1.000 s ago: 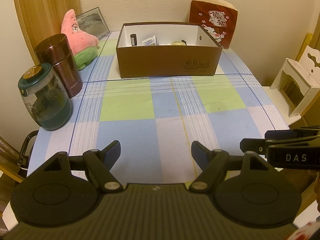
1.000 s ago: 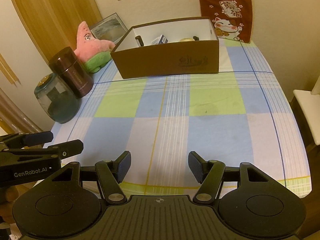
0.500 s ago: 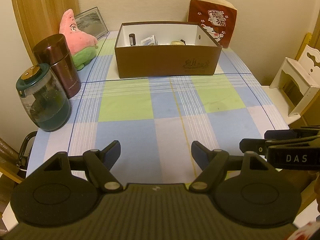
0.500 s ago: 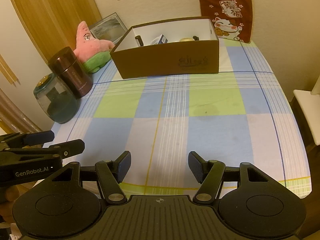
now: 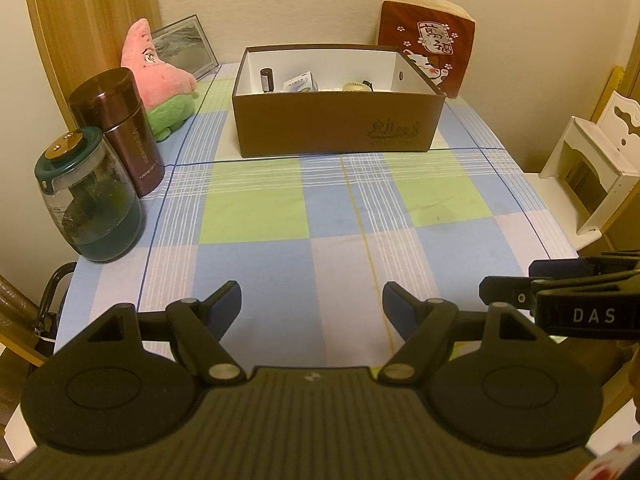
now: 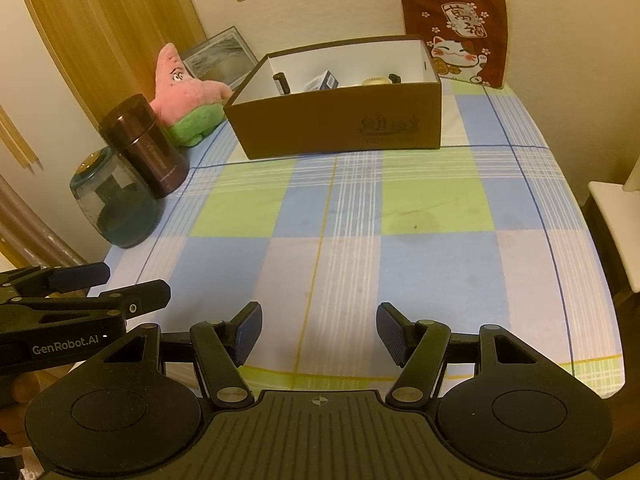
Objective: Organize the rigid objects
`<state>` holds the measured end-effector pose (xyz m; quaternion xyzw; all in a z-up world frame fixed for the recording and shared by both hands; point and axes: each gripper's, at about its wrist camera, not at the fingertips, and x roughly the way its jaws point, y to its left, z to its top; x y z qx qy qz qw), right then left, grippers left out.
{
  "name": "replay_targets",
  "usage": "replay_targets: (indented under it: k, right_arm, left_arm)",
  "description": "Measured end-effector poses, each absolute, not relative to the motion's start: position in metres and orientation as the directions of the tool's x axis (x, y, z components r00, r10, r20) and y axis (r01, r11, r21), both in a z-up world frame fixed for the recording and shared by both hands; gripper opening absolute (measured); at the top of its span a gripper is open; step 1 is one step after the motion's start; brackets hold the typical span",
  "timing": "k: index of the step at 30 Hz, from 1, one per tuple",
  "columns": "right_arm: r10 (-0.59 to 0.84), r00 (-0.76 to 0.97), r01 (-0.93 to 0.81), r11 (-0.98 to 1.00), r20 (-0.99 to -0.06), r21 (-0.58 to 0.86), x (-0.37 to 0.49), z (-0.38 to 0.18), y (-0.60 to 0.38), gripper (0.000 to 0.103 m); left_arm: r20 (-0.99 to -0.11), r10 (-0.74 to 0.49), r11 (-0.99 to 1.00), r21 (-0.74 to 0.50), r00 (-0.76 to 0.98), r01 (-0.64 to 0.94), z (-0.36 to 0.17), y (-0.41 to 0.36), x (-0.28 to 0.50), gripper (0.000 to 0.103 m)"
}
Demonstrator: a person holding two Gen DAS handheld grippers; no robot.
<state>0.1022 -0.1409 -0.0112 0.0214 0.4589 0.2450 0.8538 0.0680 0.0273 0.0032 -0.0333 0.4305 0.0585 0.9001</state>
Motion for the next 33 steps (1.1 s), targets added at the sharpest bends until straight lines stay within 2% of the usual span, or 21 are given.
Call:
replay_targets:
  k: [33]
  right_arm:
    - [0.439,0.459,-0.400,0.878,-0.772,0.262,0.1001,-0.0098,-0.1363,0.063]
  left_arm:
    - [-0.778,0.076,0.991,-0.010,0.624,-0.134,0.0037,0.0271,0.0671,0.076]
